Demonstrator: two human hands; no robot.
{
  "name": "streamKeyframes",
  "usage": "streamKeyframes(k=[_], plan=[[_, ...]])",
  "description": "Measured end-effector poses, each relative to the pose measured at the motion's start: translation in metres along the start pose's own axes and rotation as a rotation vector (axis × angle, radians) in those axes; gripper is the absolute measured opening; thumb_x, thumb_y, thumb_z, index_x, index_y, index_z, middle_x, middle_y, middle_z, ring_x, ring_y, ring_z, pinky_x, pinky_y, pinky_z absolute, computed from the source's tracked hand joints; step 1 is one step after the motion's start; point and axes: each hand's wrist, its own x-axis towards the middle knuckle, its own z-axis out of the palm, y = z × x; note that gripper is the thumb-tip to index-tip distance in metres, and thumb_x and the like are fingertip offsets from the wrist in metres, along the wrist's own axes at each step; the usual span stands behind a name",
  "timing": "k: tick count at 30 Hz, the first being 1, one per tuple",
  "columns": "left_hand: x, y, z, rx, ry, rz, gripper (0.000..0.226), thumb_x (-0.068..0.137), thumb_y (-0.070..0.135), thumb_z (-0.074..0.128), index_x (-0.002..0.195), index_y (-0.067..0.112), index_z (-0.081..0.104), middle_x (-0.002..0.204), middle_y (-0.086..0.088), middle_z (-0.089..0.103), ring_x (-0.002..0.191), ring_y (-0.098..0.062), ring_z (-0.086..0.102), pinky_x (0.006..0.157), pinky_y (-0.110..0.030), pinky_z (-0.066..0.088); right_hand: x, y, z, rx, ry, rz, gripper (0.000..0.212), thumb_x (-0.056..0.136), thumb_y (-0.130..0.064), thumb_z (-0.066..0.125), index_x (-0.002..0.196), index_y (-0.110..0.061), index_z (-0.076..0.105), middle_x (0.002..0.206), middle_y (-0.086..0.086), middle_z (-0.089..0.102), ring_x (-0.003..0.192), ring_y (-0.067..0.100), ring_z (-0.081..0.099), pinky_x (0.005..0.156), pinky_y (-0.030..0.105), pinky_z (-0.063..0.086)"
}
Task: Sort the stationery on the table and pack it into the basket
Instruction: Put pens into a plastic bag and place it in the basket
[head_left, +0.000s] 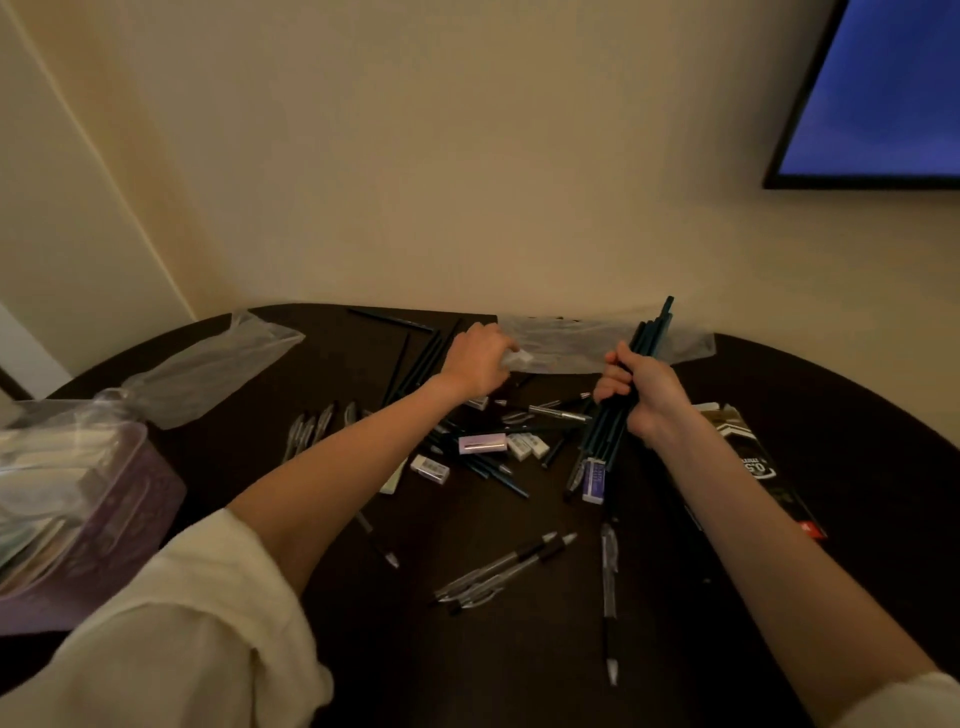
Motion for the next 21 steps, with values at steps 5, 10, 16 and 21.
streamKeyframes(k=[5,10,16,21], plan=[[0.013,0.002,0.010,0.142,-0.018,0.137,0.032,0.088,0.036,0.065,0.116,0.021,0.068,0.119,-0.005,0.062,0.112,-0.025,0.051,0.088,-0.037,0.040,0.001,0.002,-0.004,-0.006,-0.005,0.014,0.032,0.102,-0.025,0.042,0.073,-0.011,0.047,0.045,-0.007,0.030,0.035,0.005,0.025,0.034,0.017,0.026],[0.013,0.008,0.009,0.094,0.203,0.159,0.022,0.093,0.017,0.055,0.087,0.012,0.076,0.090,-0.007,0.068,0.091,-0.025,0.056,0.076,-0.035,0.042,-0.005,0.007,-0.007,-0.075,-0.003,0.006,0.030,0.101,-0.024,0.044,0.074,-0.011,0.048,0.045,-0.008,0.030,0.037,0.004,0.025,0.035,0.017,0.023],[-0.021,-0.007,-0.032,0.012,0.491,0.068,0.010,0.087,0.017,0.069,0.086,0.011,0.077,0.083,-0.005,0.070,0.081,-0.023,0.056,0.064,-0.034,0.046,-0.026,0.013,-0.002,-0.074,0.026,-0.085,0.031,0.099,-0.026,0.050,0.071,-0.012,0.047,0.043,-0.008,0.028,0.035,0.004,0.023,0.034,0.017,0.020],[-0.093,-0.023,-0.055,-0.061,0.567,-0.084,0.010,0.086,0.017,0.070,0.091,0.012,0.077,0.088,-0.004,0.072,0.087,-0.023,0.057,0.069,-0.034,0.047,-0.054,0.030,0.008,-0.139,0.117,-0.180,0.028,0.097,-0.024,0.054,0.072,-0.013,0.048,0.046,-0.007,0.031,0.036,0.004,0.026,0.035,0.018,0.021]])
